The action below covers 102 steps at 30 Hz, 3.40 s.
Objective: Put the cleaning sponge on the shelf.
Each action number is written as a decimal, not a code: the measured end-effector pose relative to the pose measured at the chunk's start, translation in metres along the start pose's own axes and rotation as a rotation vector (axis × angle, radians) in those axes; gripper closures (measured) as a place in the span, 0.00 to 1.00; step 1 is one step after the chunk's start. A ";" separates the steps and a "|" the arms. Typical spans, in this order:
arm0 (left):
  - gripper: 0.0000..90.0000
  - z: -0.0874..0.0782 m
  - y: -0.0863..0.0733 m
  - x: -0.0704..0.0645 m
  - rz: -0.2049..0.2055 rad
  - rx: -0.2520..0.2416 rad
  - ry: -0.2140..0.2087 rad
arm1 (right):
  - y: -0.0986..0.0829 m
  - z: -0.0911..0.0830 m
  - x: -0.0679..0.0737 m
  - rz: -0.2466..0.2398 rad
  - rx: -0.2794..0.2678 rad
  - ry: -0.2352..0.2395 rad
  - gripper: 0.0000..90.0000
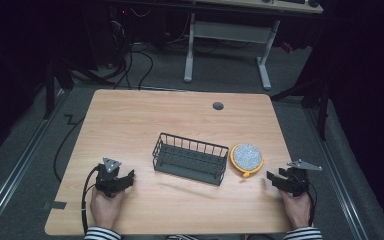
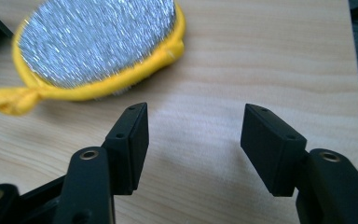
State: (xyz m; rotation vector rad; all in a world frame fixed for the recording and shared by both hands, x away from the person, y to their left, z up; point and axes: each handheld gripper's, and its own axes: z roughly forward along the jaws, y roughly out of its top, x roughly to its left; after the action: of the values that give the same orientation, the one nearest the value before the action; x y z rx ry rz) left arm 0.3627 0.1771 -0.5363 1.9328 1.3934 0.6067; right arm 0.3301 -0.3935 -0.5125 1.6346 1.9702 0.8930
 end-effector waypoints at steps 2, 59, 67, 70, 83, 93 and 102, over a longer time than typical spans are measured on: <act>0.35 0.000 0.000 0.000 0.000 0.000 0.000 | 0.010 -0.005 0.002 -0.012 -0.014 0.011 0.45; 0.33 0.000 0.000 0.000 0.000 0.001 -0.012 | 0.080 0.061 0.014 -0.015 0.186 0.117 0.89; 0.33 0.000 0.000 0.000 0.005 0.002 -0.008 | 0.081 0.057 0.013 -0.005 0.151 0.150 0.90; 0.33 0.000 0.000 0.000 0.005 0.002 -0.007 | 0.082 0.054 0.014 -0.008 0.134 0.168 0.90; 0.33 0.000 0.000 -0.001 0.006 0.003 -0.007 | 0.086 0.037 0.007 -0.022 0.109 0.164 0.90; 0.32 0.000 0.000 -0.001 0.007 0.003 -0.006 | 0.098 0.018 0.013 -0.060 0.059 0.170 0.90; 0.32 0.000 0.000 -0.001 0.007 0.003 -0.005 | 0.109 0.005 0.017 -0.076 0.024 0.188 0.90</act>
State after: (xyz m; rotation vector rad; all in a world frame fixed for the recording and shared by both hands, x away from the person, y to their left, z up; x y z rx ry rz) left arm 0.3627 0.1762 -0.5364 1.9415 1.3856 0.6026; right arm 0.4063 -0.3655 -0.4378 1.5264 2.1600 1.0300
